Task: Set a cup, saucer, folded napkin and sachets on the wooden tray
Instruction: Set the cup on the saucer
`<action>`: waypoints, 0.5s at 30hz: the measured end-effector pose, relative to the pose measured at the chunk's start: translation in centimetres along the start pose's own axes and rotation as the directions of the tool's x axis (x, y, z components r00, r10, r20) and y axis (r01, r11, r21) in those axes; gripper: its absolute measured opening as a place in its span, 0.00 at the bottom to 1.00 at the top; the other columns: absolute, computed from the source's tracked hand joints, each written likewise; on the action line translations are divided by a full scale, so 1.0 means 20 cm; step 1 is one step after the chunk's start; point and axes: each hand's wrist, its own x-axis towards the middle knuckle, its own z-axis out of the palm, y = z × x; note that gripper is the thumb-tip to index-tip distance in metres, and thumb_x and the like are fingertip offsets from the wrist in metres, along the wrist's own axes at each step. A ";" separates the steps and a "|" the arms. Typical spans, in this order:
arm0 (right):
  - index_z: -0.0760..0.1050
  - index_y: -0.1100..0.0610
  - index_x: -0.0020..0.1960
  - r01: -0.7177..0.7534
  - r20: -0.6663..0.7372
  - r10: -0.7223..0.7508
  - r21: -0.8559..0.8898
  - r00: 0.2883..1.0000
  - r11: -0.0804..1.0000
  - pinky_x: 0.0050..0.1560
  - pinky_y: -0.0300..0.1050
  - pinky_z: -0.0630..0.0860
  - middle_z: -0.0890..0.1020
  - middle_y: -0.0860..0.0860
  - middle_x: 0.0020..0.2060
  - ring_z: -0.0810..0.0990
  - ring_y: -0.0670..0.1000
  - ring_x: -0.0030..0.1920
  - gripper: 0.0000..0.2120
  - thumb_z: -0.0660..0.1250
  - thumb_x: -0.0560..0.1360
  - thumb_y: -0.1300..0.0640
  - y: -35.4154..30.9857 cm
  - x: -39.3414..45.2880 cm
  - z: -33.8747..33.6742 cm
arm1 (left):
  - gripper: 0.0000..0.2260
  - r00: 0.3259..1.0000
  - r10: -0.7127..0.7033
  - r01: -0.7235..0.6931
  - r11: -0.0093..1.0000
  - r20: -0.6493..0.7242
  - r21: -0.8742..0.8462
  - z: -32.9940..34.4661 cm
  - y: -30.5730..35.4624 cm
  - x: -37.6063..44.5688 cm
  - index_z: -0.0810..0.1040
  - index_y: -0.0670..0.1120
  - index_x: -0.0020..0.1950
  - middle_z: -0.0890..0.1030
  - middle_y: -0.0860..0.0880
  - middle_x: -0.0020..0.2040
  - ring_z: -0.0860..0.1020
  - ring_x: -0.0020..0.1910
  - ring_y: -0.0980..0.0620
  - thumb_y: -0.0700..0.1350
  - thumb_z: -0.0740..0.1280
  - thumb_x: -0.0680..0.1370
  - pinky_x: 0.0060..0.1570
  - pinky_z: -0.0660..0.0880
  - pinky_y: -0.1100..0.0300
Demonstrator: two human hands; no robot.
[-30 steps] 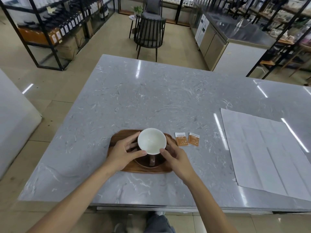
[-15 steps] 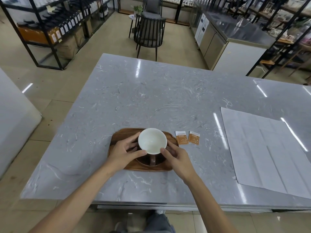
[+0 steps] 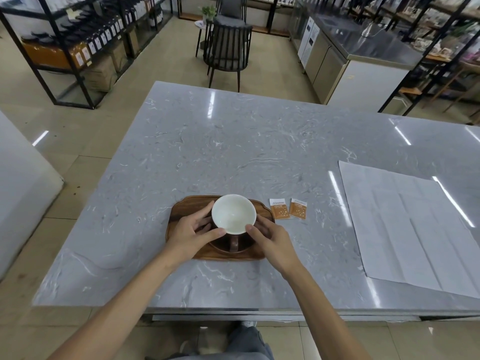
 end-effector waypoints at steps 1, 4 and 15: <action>0.76 0.46 0.72 -0.001 -0.002 0.001 -0.002 1.000 1.000 0.50 0.22 0.74 0.84 0.29 0.52 0.79 0.28 0.57 0.23 0.71 0.79 0.44 0.00 0.00 0.00 | 0.36 1.000 -0.002 0.002 1.000 -0.003 -0.001 0.00 0.00 0.00 0.70 0.56 0.76 0.76 0.59 0.72 0.75 0.69 0.59 0.43 0.79 0.72 0.66 0.72 0.68; 0.76 0.47 0.72 -0.001 -0.003 0.001 -0.004 1.000 1.000 0.49 0.22 0.74 0.83 0.30 0.52 0.79 0.27 0.55 0.23 0.71 0.79 0.44 0.00 0.01 0.00 | 0.36 1.000 -0.007 0.007 1.000 -0.012 0.001 0.01 0.01 -0.01 0.69 0.55 0.77 0.76 0.57 0.72 0.74 0.70 0.58 0.41 0.78 0.72 0.62 0.73 0.73; 0.75 0.47 0.74 0.024 0.006 -0.024 -0.013 1.000 1.000 0.51 0.22 0.74 0.84 0.39 0.61 0.79 0.27 0.55 0.24 0.69 0.80 0.43 -0.01 0.00 0.01 | 0.34 1.000 0.015 -0.015 1.000 -0.013 0.001 0.02 0.05 -0.02 0.71 0.56 0.76 0.77 0.59 0.71 0.76 0.69 0.56 0.39 0.77 0.73 0.59 0.75 0.72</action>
